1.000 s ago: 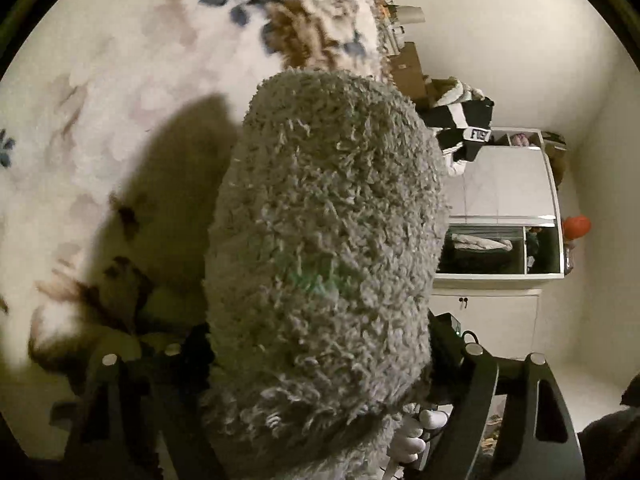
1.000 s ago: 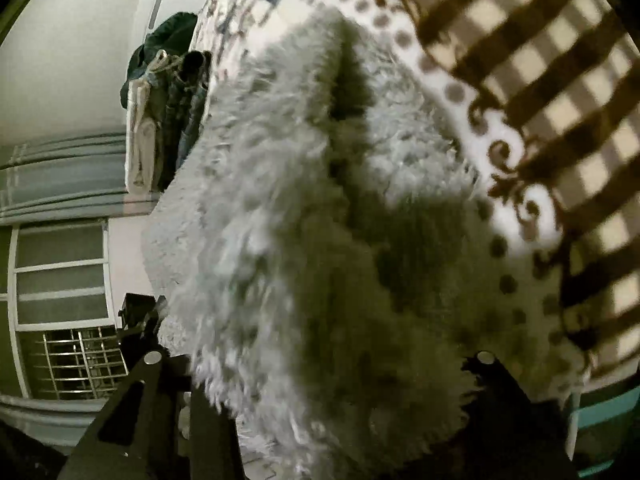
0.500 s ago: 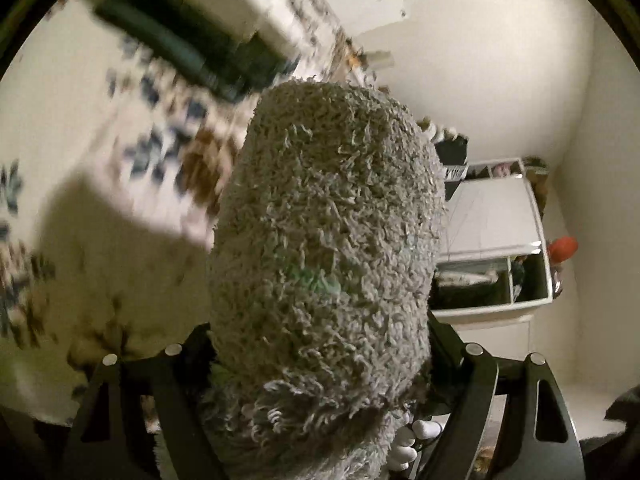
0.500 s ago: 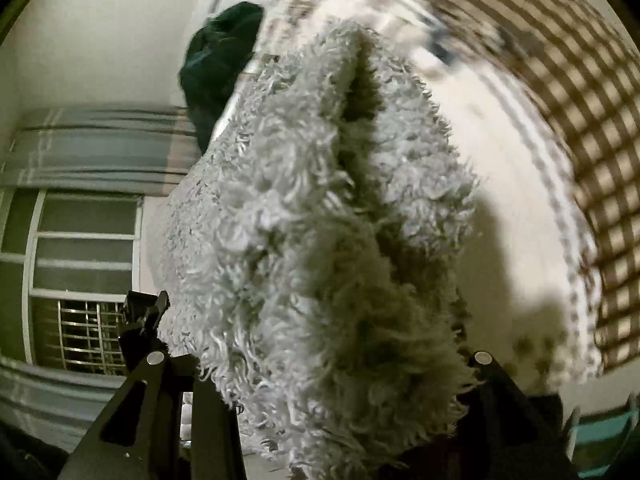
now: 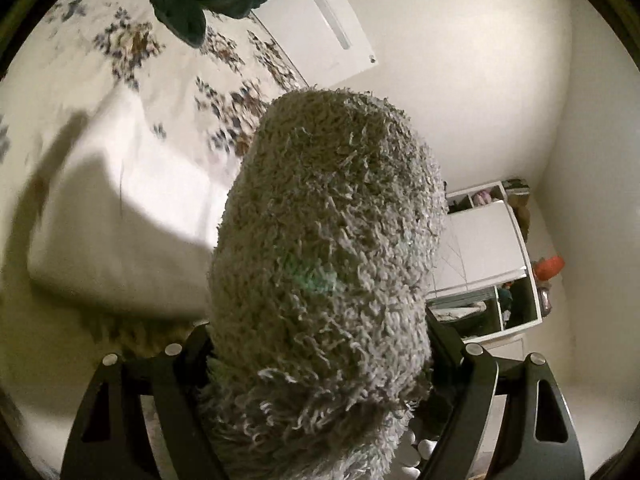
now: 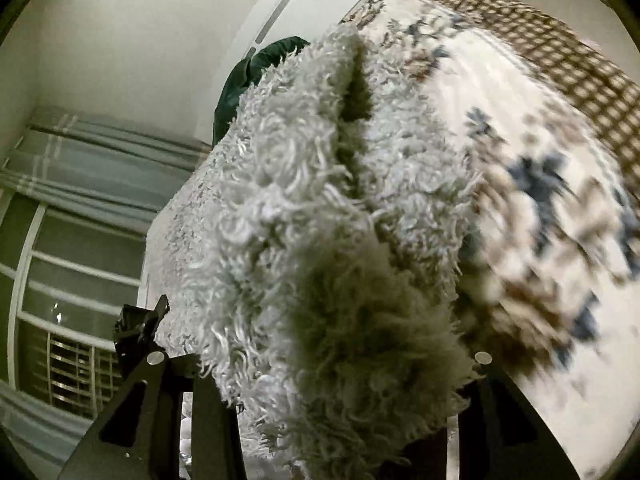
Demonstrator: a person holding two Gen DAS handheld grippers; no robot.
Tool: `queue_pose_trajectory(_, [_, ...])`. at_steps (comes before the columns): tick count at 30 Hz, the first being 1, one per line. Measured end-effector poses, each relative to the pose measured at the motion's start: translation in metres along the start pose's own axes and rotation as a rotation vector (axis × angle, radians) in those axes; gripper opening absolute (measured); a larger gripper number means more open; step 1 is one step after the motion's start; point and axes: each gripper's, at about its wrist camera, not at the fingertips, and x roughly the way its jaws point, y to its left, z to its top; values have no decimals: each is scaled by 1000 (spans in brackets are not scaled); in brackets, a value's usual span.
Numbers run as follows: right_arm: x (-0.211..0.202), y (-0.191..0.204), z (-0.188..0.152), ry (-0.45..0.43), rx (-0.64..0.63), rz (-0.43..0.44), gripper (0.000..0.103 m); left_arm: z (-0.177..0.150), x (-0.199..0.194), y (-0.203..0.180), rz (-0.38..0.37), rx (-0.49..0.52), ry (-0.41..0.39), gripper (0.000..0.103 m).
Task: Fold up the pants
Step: 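Lower the bundle onto the bed with both grippers and open them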
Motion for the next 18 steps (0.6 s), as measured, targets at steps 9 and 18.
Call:
queue_pose_trajectory(9, [157,4,70,85,48,-75,43,88,16,117,224,-125,46,82])
queue_pose_trajectory(18, [186,-16,85,144,15,-300,77,82,13,131,373,-19,80,90])
